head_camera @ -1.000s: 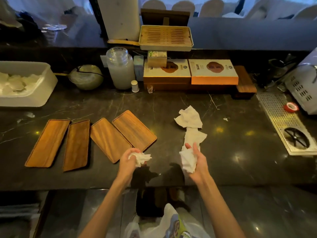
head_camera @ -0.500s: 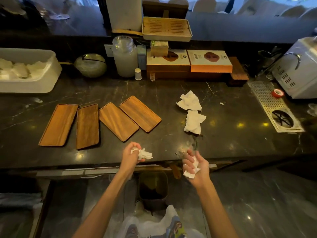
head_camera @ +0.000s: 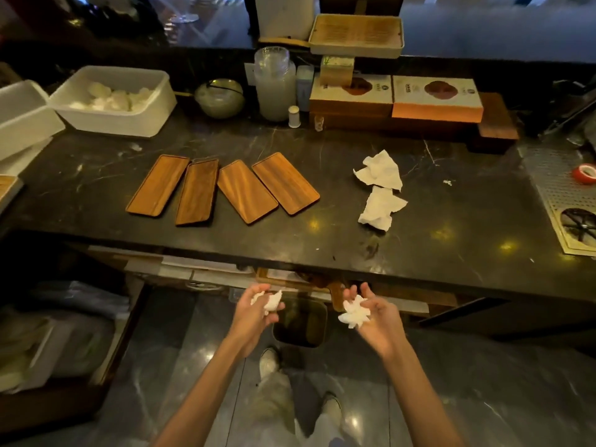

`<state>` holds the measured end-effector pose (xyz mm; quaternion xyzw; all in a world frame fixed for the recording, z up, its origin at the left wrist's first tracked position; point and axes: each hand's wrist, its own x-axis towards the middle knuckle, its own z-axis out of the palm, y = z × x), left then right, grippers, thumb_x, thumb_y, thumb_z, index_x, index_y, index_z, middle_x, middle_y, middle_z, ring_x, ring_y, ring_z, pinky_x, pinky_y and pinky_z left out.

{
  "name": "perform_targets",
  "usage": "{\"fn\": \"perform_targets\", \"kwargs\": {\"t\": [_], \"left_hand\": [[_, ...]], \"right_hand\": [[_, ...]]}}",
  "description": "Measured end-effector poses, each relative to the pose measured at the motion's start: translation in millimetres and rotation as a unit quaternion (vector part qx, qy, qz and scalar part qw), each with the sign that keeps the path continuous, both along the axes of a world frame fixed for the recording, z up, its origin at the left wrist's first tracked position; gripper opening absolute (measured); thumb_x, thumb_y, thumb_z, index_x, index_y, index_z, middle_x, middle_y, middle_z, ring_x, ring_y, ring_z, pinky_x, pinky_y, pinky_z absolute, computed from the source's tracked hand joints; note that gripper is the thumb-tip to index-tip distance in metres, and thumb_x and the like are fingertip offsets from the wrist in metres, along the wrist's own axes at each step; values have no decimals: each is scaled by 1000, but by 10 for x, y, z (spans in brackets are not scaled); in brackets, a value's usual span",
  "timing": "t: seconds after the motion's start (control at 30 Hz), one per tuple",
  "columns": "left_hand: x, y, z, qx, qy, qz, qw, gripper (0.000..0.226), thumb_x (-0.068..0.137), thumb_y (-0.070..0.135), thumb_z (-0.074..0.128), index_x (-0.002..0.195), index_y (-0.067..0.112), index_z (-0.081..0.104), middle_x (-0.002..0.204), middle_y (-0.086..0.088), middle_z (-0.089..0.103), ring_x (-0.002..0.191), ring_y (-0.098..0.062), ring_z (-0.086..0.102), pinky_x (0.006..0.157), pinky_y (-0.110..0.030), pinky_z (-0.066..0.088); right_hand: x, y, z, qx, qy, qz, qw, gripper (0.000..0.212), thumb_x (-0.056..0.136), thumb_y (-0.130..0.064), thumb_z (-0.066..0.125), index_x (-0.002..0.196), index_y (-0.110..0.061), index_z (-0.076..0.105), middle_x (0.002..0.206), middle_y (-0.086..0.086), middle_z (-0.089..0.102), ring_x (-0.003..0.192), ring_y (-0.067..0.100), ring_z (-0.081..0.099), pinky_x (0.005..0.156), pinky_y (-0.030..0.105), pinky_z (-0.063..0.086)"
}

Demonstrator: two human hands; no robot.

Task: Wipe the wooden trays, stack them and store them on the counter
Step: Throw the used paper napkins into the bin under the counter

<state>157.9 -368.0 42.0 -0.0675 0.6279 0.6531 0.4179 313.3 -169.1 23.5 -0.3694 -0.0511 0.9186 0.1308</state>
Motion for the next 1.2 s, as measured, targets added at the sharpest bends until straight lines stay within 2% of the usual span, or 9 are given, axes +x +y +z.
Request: {"fn": "perform_targets", "kwargs": {"t": [0.13,0.2,0.3,0.47,0.63,0.73,0.83,1.03,1.2], "left_hand": [[204,-157,-96,-25,6,-3,1000,27,102,7,40,123,5,57,112,-16,63,92,-25,68,67,-26,62],[242,-180,-195,-61,37,-7,997,26,101,6,41,119,5,60,104,-13,61,84,-19,64,63,-24,57],[230,-159,-377,-86,53,-18,995,25,101,3,38,106,7,62,92,-11,56,70,-15,55,58,-26,42],[47,-82,-1172,-112,7,-58,992,19,95,-1,48,109,8,57,95,-14,55,74,-19,52,61,-30,41],[-137,-69,-2253,-139,8,-119,983,26,97,10,54,123,10,47,95,-16,57,68,-17,56,54,-22,51],[-277,-28,-2910,-144,-8,-133,981,25,102,13,45,124,3,49,85,-15,62,59,-16,59,50,-22,50],[-390,-29,-3552,-152,11,-150,977,23,102,13,44,120,5,55,90,-10,61,64,-17,59,45,-19,50],[-526,17,-4635,-206,85,-224,949,17,97,9,50,105,22,57,104,-5,56,86,-18,54,64,-24,47],[-654,43,-5416,-263,120,-365,885,38,98,7,44,133,22,44,119,-7,50,109,-29,53,79,-31,44]], "right_hand": [[76,-161,-58,-32,7,-61,998,53,72,20,37,114,-8,53,116,20,52,114,36,54,106,55,39],[105,-240,-101,-26,-13,-65,997,59,75,27,26,118,-6,51,117,22,53,110,34,55,92,39,55],[136,-356,-294,8,-89,-25,996,35,97,12,35,124,-5,50,117,18,59,108,27,60,71,21,60],[89,-540,-946,-82,-129,-64,986,27,75,0,68,102,2,72,107,24,71,95,29,72,68,29,62],[-211,-775,-1979,-73,-190,-104,974,31,79,1,65,109,-3,61,113,22,62,82,22,75,61,23,59],[-361,-845,-2687,-62,-176,-126,974,19,93,-2,54,111,-5,60,117,26,62,97,33,72,74,34,62],[-451,-874,-3301,-18,-154,-87,984,28,98,-4,48,123,-10,57,121,28,63,112,43,63,85,40,59],[-572,-893,-4323,54,-245,-19,968,21,100,-6,44,109,-12,63,121,17,56,97,20,63,66,19,59],[-729,-916,-5040,193,-307,114,925,45,93,11,41,130,-9,55,128,11,53,118,26,53,100,32,44]]}}
